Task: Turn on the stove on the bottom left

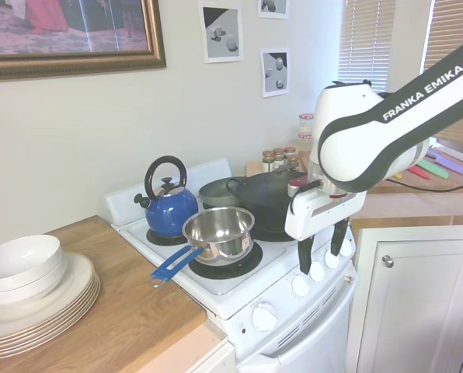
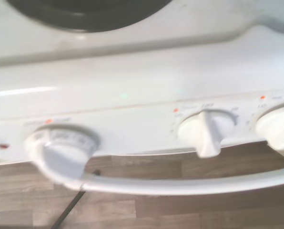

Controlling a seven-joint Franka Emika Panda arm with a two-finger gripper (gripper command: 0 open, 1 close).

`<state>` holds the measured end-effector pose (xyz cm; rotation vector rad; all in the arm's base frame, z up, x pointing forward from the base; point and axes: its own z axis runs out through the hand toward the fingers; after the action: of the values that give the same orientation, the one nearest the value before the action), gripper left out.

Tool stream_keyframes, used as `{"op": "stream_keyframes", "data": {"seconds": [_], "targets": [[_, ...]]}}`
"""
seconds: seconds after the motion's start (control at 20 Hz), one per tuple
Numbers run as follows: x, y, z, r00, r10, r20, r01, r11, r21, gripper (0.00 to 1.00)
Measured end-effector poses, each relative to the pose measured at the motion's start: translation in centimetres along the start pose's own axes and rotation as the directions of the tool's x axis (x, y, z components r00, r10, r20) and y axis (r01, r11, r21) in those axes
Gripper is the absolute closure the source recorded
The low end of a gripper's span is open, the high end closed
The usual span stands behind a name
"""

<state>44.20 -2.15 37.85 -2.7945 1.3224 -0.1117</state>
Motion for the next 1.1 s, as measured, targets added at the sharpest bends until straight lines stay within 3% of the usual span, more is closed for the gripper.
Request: {"op": "stream_keyframes", "data": {"seconds": [0.7, 0.75, 1.1], "targets": [[3.9, 0.9, 4.3, 0.997, 0.07, 0.032, -0.069, 0.997, -0.03, 0.0], [4.0, 0.8, 4.4, 0.997, 0.07, 0.031, -0.069, 0.997, -0.031, 1.0], [4.3, 0.6, 4.7, 0.998, 0.063, 0.01, -0.063, 0.997, -0.037, 1.0]]}}
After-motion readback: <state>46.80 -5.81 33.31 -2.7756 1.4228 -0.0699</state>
